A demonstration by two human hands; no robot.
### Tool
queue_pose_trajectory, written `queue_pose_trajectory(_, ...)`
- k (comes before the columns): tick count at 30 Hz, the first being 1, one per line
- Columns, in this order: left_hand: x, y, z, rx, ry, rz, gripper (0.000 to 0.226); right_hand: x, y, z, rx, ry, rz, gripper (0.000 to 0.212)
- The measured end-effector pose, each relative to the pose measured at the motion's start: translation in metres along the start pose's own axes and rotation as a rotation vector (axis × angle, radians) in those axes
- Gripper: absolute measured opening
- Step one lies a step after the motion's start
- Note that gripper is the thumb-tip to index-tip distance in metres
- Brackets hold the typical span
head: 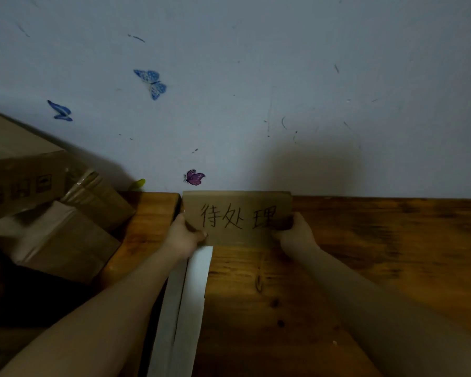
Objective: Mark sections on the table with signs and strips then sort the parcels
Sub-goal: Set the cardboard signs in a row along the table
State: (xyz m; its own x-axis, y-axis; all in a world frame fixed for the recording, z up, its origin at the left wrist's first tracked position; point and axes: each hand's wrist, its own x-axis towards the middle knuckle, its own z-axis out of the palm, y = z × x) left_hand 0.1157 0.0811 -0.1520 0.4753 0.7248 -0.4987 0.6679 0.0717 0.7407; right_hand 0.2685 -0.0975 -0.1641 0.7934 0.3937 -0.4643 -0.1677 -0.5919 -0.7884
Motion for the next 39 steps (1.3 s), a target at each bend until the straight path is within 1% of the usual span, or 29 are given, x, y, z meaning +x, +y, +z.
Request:
queue_pose_trajectory(2, -0.006, -0.007, 0.003, 0.036, -0.034, 0.063, 0.057, -0.009, 0.005, -0.007, -0.078, 0.017, -0.075, 0.043)
queue_pose_trajectory(6, -0.014, -0.018, 0.011, 0.012, -0.051, 0.148, 0.059, -0.021, 0.022, -0.01, -0.136, -0.028, -0.119, 0.043)
queue_pose_trajectory(9, -0.019, -0.022, 0.012, -0.021, -0.022, 0.185, 0.051, -0.028, 0.022, -0.009, -0.094, -0.038, -0.149, 0.046)
queue_pose_trajectory(11, -0.026, -0.018, 0.005, -0.054, -0.03, 0.174, 0.044, -0.031, 0.014, -0.011, -0.055, -0.021, -0.141, 0.05)
queue_pose_trajectory(16, -0.049, 0.009, -0.027, -0.433, -0.14, 0.047, 0.027, -0.039, -0.021, -0.021, -0.013, -0.026, -0.149, 0.044)
queue_pose_trajectory(18, -0.053, 0.014, -0.037, -0.5, -0.134, 0.025, 0.027, -0.04, -0.033, -0.025, 0.006, 0.012, -0.159, 0.046)
queue_pose_trajectory(22, -0.065, 0.017, -0.057, -0.516, -0.092, 0.062, 0.028, -0.049, -0.048, -0.019, 0.02, 0.041, -0.134, 0.04)
queue_pose_trajectory(26, -0.072, 0.019, -0.067, -0.53, -0.035, 0.066, 0.026, -0.052, -0.051, -0.014, 0.043, 0.066, -0.098, 0.044)
queue_pose_trajectory(29, -0.073, 0.015, -0.077, -0.516, 0.068, 0.047, 0.021, -0.048, -0.047, -0.02, 0.038, 0.09, -0.077, 0.044)
queue_pose_trajectory(31, -0.07, 0.008, -0.085, -0.48, 0.167, 0.045, 0.02, -0.043, -0.038, -0.027, 0.03, 0.1, -0.051, 0.041)
queue_pose_trajectory(34, -0.065, 0.003, -0.093, -0.428, 0.308, 0.055, 0.027, -0.032, -0.019, -0.036, -0.048, 0.12, 0.005, 0.039)
queue_pose_trajectory(37, -0.063, 0.003, -0.094, -0.414, 0.337, 0.079, 0.03, -0.023, -0.004, -0.04, -0.166, 0.13, 0.051, 0.041)
queue_pose_trajectory(39, -0.062, 0.002, -0.094, -0.408, 0.352, 0.071, 0.031, -0.016, 0.003, -0.039, -0.195, 0.111, 0.049, 0.047)
